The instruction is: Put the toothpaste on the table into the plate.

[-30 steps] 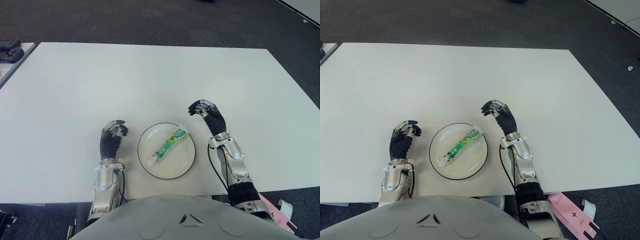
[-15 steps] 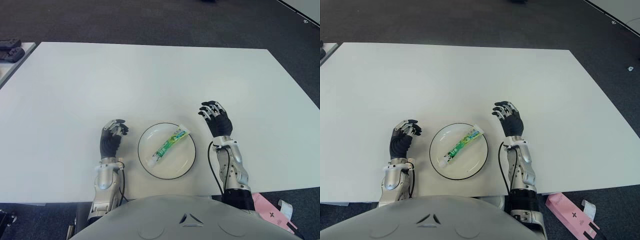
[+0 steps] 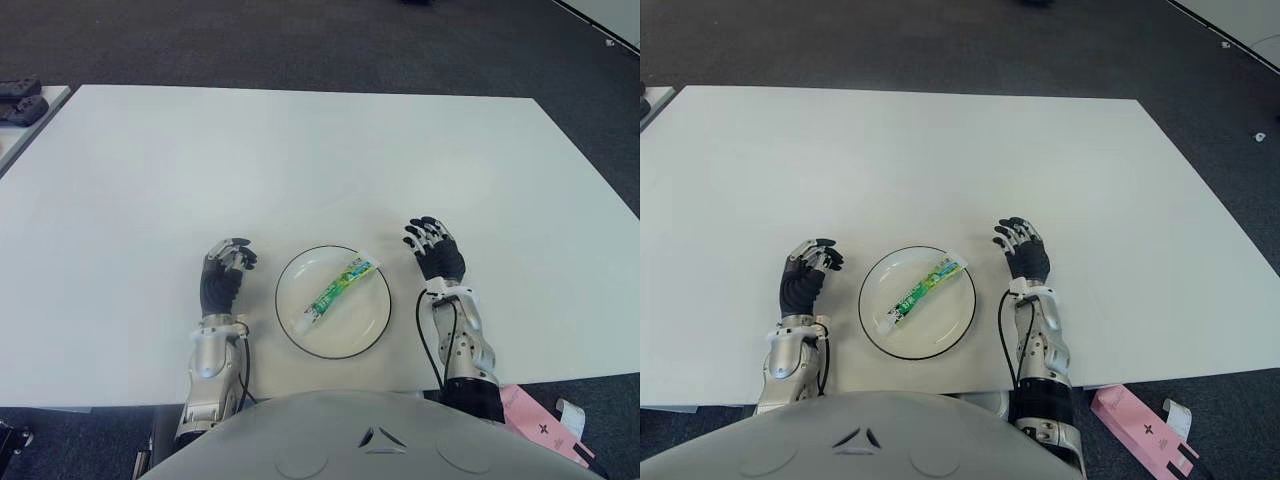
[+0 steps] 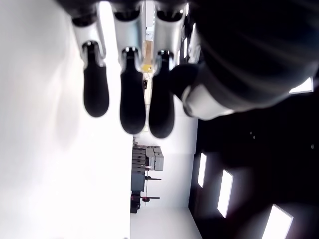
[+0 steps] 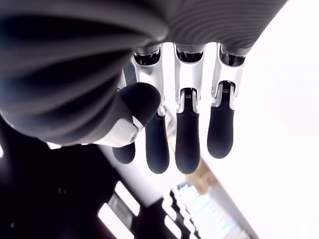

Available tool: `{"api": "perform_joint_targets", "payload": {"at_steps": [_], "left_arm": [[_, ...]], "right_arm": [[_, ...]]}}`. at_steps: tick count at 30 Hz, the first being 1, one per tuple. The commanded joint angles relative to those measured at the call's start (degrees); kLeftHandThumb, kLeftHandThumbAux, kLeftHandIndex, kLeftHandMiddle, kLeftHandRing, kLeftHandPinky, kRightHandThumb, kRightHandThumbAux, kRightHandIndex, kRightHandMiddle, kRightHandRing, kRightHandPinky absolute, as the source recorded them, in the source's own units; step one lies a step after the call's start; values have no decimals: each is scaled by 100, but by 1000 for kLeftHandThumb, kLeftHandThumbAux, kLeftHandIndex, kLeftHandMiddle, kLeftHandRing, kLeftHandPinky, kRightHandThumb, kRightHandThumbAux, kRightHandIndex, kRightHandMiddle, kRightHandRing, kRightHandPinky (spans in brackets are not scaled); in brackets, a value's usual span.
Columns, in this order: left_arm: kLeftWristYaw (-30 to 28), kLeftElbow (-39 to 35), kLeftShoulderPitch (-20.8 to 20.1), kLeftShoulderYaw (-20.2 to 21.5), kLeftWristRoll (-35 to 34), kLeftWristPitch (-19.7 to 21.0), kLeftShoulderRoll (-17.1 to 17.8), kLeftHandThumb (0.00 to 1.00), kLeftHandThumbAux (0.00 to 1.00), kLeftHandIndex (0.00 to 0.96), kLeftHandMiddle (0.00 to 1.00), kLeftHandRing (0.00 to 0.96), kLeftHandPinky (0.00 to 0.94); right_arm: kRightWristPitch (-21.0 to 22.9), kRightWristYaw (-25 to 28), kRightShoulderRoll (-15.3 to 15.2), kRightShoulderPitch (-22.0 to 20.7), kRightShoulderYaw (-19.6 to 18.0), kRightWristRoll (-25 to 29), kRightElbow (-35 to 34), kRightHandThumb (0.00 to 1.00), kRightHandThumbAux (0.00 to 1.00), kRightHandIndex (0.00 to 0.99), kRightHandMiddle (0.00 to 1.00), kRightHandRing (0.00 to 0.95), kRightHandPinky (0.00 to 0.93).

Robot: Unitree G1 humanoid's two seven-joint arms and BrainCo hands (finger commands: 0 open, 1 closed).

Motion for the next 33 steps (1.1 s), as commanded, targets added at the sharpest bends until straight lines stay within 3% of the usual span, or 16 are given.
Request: {"api": "perform_joint_targets", "payload": {"at_steps": [1,19,33], "left_arm": [[-9,239,55,28,-32,236,-91,702,719,430,570,557,532],[-52,148,80,11,-72,312,-79,701,719,430,567,555,530],[-36,121,71,-5,-69,257,-108,702,719,430,572,566,545]], "right_arm": [[312,-278,79,2,-78,-203,276,945,661,428,482,471,553],[302,-481,333,296,-97,-640,175,943,661,411,491,486,585],[-105,-444,355,595,127,-1251,44,944,660,418,489,483,579]]}}
